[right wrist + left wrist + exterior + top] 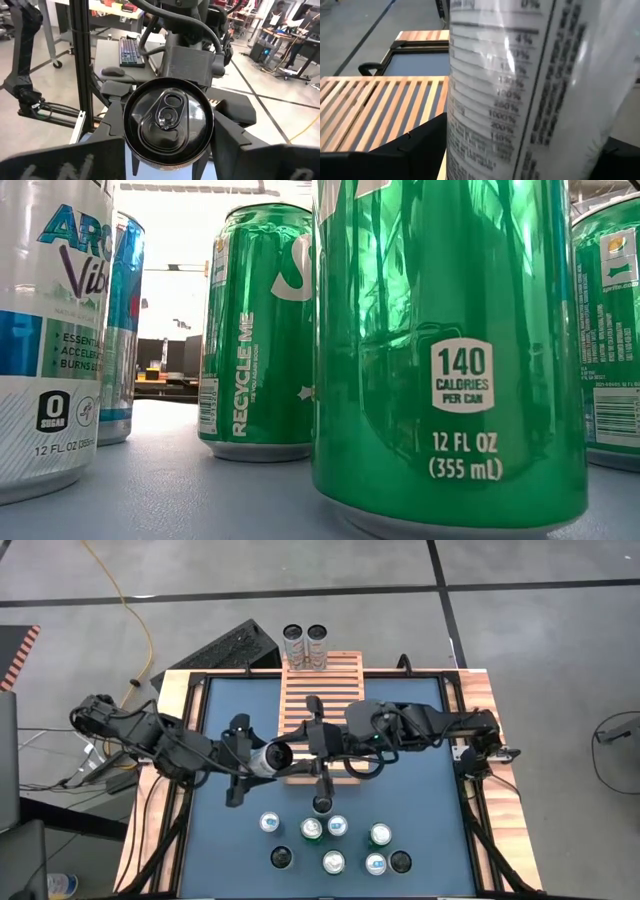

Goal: Place canned beverage on shelf
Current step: Put the white yellow soda can on the shelf aligned with the other white yellow soda can

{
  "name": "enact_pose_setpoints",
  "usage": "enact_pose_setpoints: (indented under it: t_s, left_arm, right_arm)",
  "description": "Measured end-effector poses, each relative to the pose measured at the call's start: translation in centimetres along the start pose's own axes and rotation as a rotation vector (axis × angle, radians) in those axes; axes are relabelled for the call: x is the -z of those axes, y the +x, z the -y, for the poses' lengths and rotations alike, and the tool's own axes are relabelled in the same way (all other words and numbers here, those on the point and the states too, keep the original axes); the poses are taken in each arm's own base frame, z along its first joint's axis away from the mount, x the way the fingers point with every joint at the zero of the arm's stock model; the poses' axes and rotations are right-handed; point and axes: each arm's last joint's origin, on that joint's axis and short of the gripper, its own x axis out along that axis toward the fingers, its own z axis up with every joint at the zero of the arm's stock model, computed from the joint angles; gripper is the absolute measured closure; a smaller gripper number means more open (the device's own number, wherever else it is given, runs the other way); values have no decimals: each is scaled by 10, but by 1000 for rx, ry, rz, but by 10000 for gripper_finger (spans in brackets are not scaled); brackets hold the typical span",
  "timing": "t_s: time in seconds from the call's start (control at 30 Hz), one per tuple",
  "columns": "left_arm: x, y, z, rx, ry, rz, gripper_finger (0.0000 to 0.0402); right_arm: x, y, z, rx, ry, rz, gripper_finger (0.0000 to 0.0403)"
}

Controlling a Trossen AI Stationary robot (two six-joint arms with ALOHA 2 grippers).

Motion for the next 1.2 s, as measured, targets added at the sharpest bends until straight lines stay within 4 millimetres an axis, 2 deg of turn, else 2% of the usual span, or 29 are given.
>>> enact_pose_setpoints:
  t_s: [0.13, 0.27, 0.53, 0.67, 0.83, 0.93, 1.03, 1.2]
  left_arm:
    - [0, 0, 0, 0, -15, -4, 118]
    - [0, 0, 0, 7, -23, -3, 166]
    - [1, 0, 0, 8, -33, -15, 166]
    - [-1, 0, 1, 51, -87, -4, 166]
    - [-12, -6, 6, 221, -130, 74, 166]
    - [-21, -12, 5, 326, -146, 143, 166]
    - [-36, -17, 5, 506, -150, 270, 166]
    - [-55, -25, -5, 920, -118, 398, 166]
  right_arm:
    - [1, 0, 0, 1, 0, -11, 251]
    - [2, 0, 1, 3, 11, -20, 235]
    - [5, 1, 7, 2, 18, -45, 206]
    - [-3, -16, 11, 5, 7, -34, 177]
    - [-35, -74, 15, 1, 13, 74, 155]
    - [-42, -92, 12, -18, 8, 94, 155]
    - [-43, -102, 6, -44, -6, 87, 155]
    - [-56, -122, 3, -60, -1, 166, 155]
